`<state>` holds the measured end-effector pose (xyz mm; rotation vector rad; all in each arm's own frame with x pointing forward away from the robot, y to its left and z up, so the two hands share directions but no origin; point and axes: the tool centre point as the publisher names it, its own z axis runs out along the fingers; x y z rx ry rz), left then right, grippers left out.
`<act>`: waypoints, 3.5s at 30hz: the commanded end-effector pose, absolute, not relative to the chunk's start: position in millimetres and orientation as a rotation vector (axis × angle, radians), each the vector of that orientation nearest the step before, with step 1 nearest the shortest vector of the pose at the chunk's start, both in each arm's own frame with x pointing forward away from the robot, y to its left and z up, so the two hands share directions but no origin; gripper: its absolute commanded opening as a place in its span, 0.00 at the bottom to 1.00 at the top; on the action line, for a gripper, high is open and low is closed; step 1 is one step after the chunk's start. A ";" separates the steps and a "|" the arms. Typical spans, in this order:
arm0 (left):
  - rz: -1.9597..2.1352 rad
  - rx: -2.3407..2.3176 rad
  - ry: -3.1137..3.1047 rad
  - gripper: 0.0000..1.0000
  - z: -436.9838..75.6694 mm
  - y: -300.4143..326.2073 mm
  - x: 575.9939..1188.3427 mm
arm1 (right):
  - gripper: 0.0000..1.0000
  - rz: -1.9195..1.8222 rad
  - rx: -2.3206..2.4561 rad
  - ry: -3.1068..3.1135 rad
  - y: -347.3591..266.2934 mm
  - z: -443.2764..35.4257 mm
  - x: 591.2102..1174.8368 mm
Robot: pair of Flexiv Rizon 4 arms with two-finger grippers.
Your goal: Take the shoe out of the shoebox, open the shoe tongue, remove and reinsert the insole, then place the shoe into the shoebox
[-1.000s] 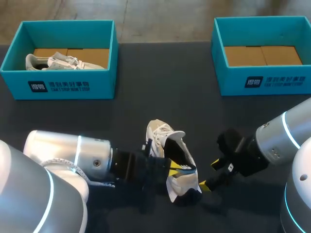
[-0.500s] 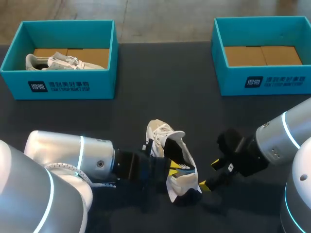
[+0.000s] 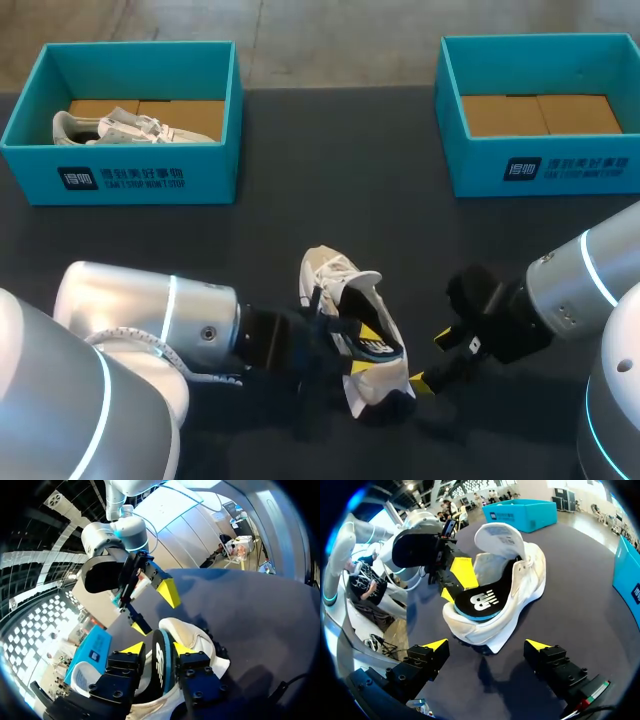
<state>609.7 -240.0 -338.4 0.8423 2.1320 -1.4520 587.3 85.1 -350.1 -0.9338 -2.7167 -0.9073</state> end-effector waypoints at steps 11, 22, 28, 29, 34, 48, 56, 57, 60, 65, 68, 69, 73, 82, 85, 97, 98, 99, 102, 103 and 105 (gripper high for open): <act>-1.364 0.855 2.194 0.00 -346.5 -239.8 621.1 | 1.00 -0.905 -0.937 -2.720 87.1 -350.8 586.3; -1.367 0.841 2.230 0.11 -349.6 -231.6 620.1 | 1.00 -0.905 -0.937 -2.720 87.1 -350.8 586.3; -1.392 0.871 2.198 0.72 -331.8 -227.1 608.4 | 1.00 -0.905 -0.937 -2.720 87.1 -350.8 586.3; -1.395 0.875 2.192 0.72 -328.8 -226.4 606.7 | 1.00 -0.905 -0.937 -2.720 87.1 -350.8 586.3; -1.388 0.904 2.188 0.70 -317.4 -220.1 599.2 | 1.00 -0.905 -0.937 -2.720 87.1 -350.8 586.3; -1.364 0.963 2.270 0.47 -281.3 -190.7 616.6 | 1.00 -0.905 -0.937 -2.720 87.1 -350.8 586.3; -1.245 1.161 2.378 0.15 -264.7 -190.4 621.4 | 1.00 -0.905 -0.937 -2.720 87.1 -350.8 586.3; -1.220 1.180 2.386 0.00 -262.9 -190.7 621.1 | 1.00 -0.905 -0.937 -2.720 87.1 -350.8 586.3; -1.157 1.248 2.418 0.00 -258.3 -191.2 619.2 | 1.00 -0.915 -0.916 -2.739 85.6 -345.6 586.9; -1.055 1.358 2.481 0.00 -253.6 -189.9 613.2 | 1.00 -0.874 -0.879 -2.778 75.1 -331.1 587.2; -0.996 1.403 2.510 0.00 -251.2 -187.9 609.6 | 1.00 -0.866 -0.865 -2.799 61.0 -321.9 588.1; -0.973 1.418 2.516 0.00 -250.8 -187.2 608.7 | 1.00 -0.867 -0.856 -2.802 56.2 -319.5 588.6; -0.883 1.484 2.552 0.00 -250.2 -184.5 603.5 | 1.00 -0.788 -0.842 -2.844 36.3 -310.0 590.2; -0.783 1.544 2.584 0.00 -248.2 -184.4 599.6 | 1.00 -0.708 -0.731 -2.877 -3.2 -289.0 589.8; -0.783 1.544 2.584 0.00 -248.2 -184.4 599.6 | 1.00 -0.744 -0.688 -2.867 -9.8 -285.5 589.3; -0.783 1.544 2.584 0.00 -248.2 -184.4 599.6 | 1.00 -0.744 -0.688 -2.867 -9.8 -285.5 589.3; -0.782 1.550 2.595 0.00 -253.3 -188.3 602.1 | 1.00 -0.745 -0.688 -2.867 -10.2 -284.7 589.0; -0.741 1.583 2.600 0.00 -257.0 -191.2 603.6 | 1.00 -0.738 -0.689 -2.870 -12.7 -281.8 587.8; -0.667 1.688 2.601 0.00 -265.3 -198.3 606.6 | 1.00 -0.654 -0.669 -2.888 -24.2 -274.5 584.9; -0.629 1.710 2.600 0.00 -268.1 -200.9 605.4 | 1.00 -0.640 -0.662 -2.890 -30.1 -271.5 582.9; -0.575 1.759 2.592 0.00 -272.8 -203.5 606.0 | 1.00 -0.628 -0.651 -2.896 -36.8 -267.4 581.0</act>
